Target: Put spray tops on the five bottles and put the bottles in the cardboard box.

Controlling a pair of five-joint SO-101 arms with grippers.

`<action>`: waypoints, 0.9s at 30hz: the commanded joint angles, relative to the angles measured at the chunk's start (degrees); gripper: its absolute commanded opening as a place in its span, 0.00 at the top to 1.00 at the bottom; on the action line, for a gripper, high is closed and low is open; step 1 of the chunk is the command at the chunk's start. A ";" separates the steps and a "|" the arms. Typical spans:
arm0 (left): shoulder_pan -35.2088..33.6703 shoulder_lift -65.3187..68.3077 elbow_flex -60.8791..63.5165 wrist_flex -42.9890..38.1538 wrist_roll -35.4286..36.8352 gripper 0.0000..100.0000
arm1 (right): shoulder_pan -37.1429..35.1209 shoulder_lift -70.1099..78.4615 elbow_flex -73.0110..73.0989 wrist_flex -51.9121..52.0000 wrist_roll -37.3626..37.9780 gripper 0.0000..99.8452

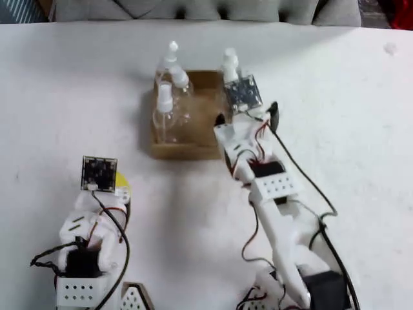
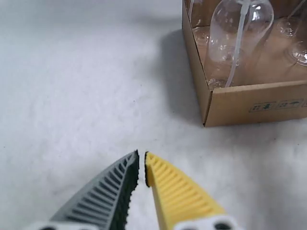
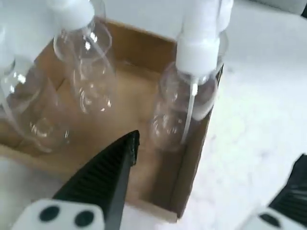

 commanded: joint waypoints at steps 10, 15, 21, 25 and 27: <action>-0.40 -0.04 -0.09 -1.76 -0.53 0.98 | 1.36 -22.99 15.74 0.40 0.79 0.59; -0.40 -0.04 -0.09 -1.76 -0.53 0.98 | 5.49 -31.52 21.19 0.40 0.79 0.59; -0.40 -0.04 -0.09 -1.67 -0.53 0.98 | 8.48 -40.31 24.00 9.01 0.88 0.59; -0.40 -0.04 -0.09 -1.67 -0.53 0.98 | 9.45 -47.60 24.09 17.36 0.88 0.59; -0.40 -0.04 -0.09 -1.67 -0.53 0.98 | 9.54 -51.30 24.09 21.32 0.88 0.59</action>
